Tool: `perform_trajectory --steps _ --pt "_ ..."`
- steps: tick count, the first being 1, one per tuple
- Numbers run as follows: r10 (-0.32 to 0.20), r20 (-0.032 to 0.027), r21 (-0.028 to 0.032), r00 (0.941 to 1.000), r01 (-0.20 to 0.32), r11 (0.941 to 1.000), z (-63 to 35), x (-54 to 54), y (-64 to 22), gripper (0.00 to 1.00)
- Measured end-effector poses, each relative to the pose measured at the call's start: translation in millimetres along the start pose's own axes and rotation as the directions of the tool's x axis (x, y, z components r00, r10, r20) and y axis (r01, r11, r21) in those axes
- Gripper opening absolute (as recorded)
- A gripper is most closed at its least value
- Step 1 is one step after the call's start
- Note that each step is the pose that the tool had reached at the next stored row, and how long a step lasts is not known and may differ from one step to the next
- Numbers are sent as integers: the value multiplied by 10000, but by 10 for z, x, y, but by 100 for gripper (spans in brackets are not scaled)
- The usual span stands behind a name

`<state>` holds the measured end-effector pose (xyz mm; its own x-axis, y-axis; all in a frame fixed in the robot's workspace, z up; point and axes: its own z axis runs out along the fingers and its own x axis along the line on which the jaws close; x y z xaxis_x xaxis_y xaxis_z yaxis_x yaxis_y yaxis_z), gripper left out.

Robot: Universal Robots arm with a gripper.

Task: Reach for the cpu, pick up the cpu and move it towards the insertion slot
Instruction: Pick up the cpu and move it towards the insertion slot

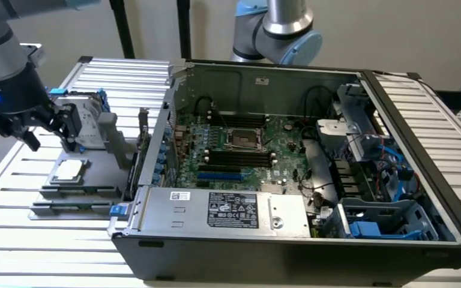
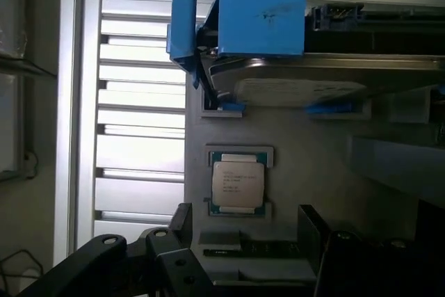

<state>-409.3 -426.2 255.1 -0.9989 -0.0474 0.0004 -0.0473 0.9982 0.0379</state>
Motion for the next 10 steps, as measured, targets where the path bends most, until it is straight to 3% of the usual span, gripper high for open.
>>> perform_trajectory --steps 10 --pt "-3 1 0 10000 3 10000 181 2 -8 71"
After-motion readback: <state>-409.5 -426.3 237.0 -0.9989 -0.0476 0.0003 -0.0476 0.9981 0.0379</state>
